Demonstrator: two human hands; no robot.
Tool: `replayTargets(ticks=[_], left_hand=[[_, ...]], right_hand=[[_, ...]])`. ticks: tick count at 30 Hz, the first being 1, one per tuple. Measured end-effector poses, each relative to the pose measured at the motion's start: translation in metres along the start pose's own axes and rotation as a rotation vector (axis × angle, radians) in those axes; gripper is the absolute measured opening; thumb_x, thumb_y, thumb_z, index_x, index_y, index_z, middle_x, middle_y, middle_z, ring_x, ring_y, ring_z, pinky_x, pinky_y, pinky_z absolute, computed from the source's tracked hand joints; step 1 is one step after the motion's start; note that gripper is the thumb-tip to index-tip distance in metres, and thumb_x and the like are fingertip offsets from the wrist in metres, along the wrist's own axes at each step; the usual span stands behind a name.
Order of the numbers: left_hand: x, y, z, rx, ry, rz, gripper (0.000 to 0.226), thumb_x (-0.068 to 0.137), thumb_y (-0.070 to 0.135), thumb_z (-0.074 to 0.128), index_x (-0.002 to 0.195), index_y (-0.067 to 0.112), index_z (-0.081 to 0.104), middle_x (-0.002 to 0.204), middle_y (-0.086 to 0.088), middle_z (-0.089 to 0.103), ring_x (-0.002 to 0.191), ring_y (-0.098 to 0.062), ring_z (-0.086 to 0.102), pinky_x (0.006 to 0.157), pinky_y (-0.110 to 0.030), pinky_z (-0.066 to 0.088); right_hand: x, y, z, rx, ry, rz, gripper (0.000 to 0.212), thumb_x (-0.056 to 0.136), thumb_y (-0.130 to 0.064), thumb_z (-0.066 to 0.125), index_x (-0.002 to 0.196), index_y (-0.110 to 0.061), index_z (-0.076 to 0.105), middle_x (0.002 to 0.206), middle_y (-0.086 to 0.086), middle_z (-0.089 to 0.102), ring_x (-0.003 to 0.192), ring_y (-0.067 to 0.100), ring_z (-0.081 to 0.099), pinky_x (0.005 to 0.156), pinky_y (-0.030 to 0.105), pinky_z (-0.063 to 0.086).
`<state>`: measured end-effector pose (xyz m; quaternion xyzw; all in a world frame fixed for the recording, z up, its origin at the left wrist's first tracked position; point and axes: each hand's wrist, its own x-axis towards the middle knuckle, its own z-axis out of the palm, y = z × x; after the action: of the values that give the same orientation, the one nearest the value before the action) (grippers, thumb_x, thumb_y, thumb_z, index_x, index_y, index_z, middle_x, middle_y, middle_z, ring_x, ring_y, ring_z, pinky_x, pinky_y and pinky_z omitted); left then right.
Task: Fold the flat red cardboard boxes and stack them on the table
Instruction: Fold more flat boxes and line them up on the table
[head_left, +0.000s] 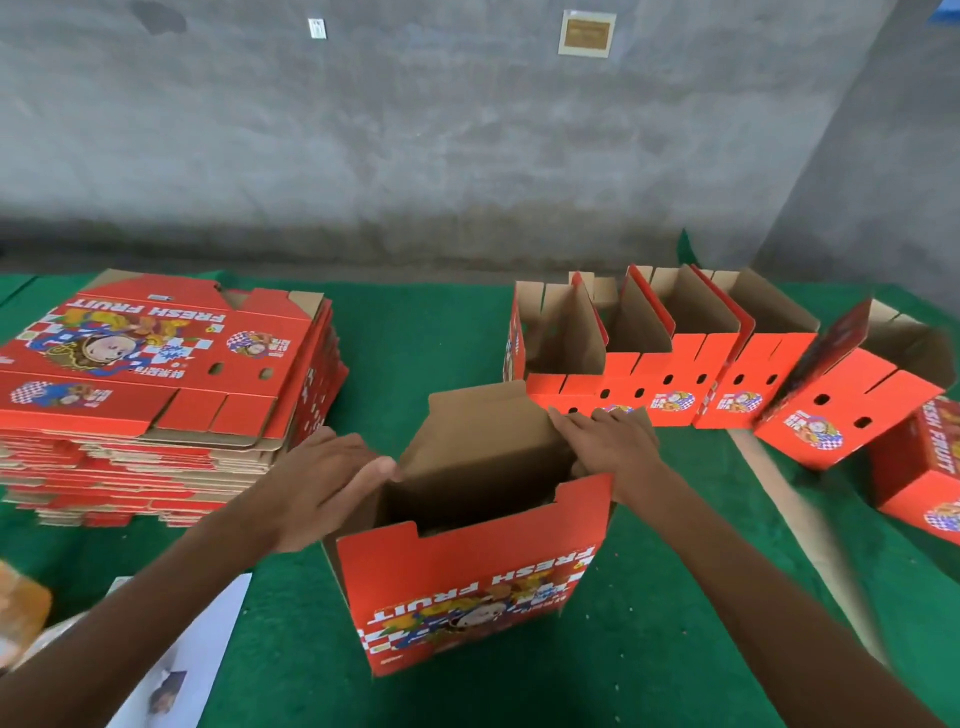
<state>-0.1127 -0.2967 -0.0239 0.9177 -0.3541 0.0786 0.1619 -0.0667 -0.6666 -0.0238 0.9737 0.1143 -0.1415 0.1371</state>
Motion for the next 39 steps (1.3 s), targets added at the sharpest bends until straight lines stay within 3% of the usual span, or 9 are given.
replayTargets(ticks=[4, 8, 13, 16, 19, 23, 27, 33, 39], left_hand=[[-0.042, 0.013, -0.005, -0.297, 0.135, -0.026, 0.068, 0.107, 0.063, 0.017, 0.117, 0.028, 0.075, 0.121, 0.017, 0.07, 0.121, -0.006, 0.06, 0.115, -0.043, 0.027], [-0.056, 0.023, 0.007, -0.09, 0.152, -0.145, 0.066, 0.099, 0.072, 0.035, 0.11, 0.024, 0.08, 0.121, 0.011, 0.074, 0.127, -0.002, 0.06, 0.127, -0.05, 0.011], [-0.055, 0.039, 0.03, -0.163, 0.215, -0.412, 0.061, 0.096, 0.071, 0.044, 0.131, 0.027, 0.067, 0.133, 0.018, 0.065, 0.13, -0.006, 0.055, 0.11, -0.034, 0.04], [-0.057, 0.048, 0.043, -0.282, 0.286, -0.514, 0.057, 0.096, 0.056, 0.063, 0.145, 0.033, 0.049, 0.136, 0.031, 0.054, 0.126, -0.003, 0.052, 0.102, -0.033, 0.048], [-0.057, 0.054, 0.054, -0.076, 0.279, -0.437, 0.05, 0.101, 0.048, 0.051, 0.146, 0.027, 0.058, 0.151, 0.008, 0.052, 0.138, -0.02, 0.049, 0.111, -0.049, 0.044], [-0.042, 0.062, 0.048, 0.223, 0.138, -0.426, 0.051, 0.095, 0.042, 0.04, 0.139, 0.038, 0.064, 0.16, -0.002, 0.044, 0.136, -0.033, 0.049, 0.099, -0.057, 0.047], [-0.008, 0.074, 0.05, 0.377, -0.041, -0.559, 0.061, 0.09, 0.043, 0.04, 0.15, 0.046, 0.047, 0.168, -0.004, 0.029, 0.138, -0.033, 0.042, 0.094, -0.058, 0.042], [0.028, 0.069, 0.065, 0.463, -0.032, -0.63, 0.061, 0.093, 0.049, 0.041, 0.154, 0.047, 0.038, 0.163, -0.008, 0.033, 0.136, -0.026, 0.039, 0.1, -0.048, 0.032], [0.036, 0.076, 0.074, 0.298, 0.26, -0.438, 0.08, 0.076, 0.013, 0.075, 0.151, 0.02, 0.05, 0.168, -0.017, 0.026, 0.14, -0.036, 0.044, 0.104, -0.051, 0.047]], right_hand=[[0.004, 0.0, 0.005, 0.06, -0.004, 0.046, 0.085, 0.098, -0.039, 0.059, 0.165, -0.028, 0.006, 0.157, 0.002, 0.044, 0.143, 0.029, 0.037, 0.116, 0.044, 0.026], [0.006, -0.003, 0.004, 0.103, 0.041, 0.074, 0.08, 0.1, -0.038, 0.058, 0.164, -0.032, 0.01, 0.154, 0.002, 0.05, 0.142, 0.029, 0.04, 0.118, 0.045, 0.027], [-0.021, -0.001, 0.016, 0.081, 0.347, 0.221, 0.061, 0.098, -0.038, 0.061, 0.155, -0.037, 0.039, 0.161, 0.001, 0.041, 0.151, 0.026, 0.03, 0.127, 0.05, 0.005], [-0.041, -0.003, 0.033, 0.326, 0.617, 0.379, 0.074, 0.088, -0.034, 0.077, 0.153, -0.022, 0.046, 0.162, 0.013, 0.037, 0.15, 0.034, 0.031, 0.125, 0.053, 0.013], [-0.049, -0.008, 0.043, 0.819, 0.758, 0.455, 0.093, 0.084, -0.018, 0.082, 0.16, -0.016, 0.029, 0.163, 0.012, 0.032, 0.145, 0.038, 0.039, 0.114, 0.052, 0.038], [-0.055, -0.01, 0.056, 1.168, 0.912, 0.437, 0.093, 0.09, -0.008, 0.073, 0.161, -0.033, 0.018, 0.149, -0.015, 0.05, 0.123, -0.006, 0.049, 0.103, 0.019, 0.038], [-0.059, -0.022, 0.062, 1.378, 0.939, 0.381, 0.089, 0.094, -0.008, 0.068, 0.158, -0.047, 0.02, 0.144, -0.034, 0.051, 0.127, -0.008, 0.05, 0.103, 0.022, 0.038], [-0.06, -0.046, 0.061, 1.305, 0.971, -0.019, 0.052, 0.097, 0.006, 0.062, 0.138, -0.025, 0.065, 0.15, -0.015, 0.055, 0.143, 0.008, 0.046, 0.118, 0.024, 0.035], [-0.055, -0.066, 0.062, 1.103, 0.798, -0.041, 0.035, 0.098, -0.033, 0.069, 0.133, -0.027, 0.07, 0.14, -0.03, 0.054, 0.139, 0.003, 0.044, 0.119, 0.041, 0.036]])
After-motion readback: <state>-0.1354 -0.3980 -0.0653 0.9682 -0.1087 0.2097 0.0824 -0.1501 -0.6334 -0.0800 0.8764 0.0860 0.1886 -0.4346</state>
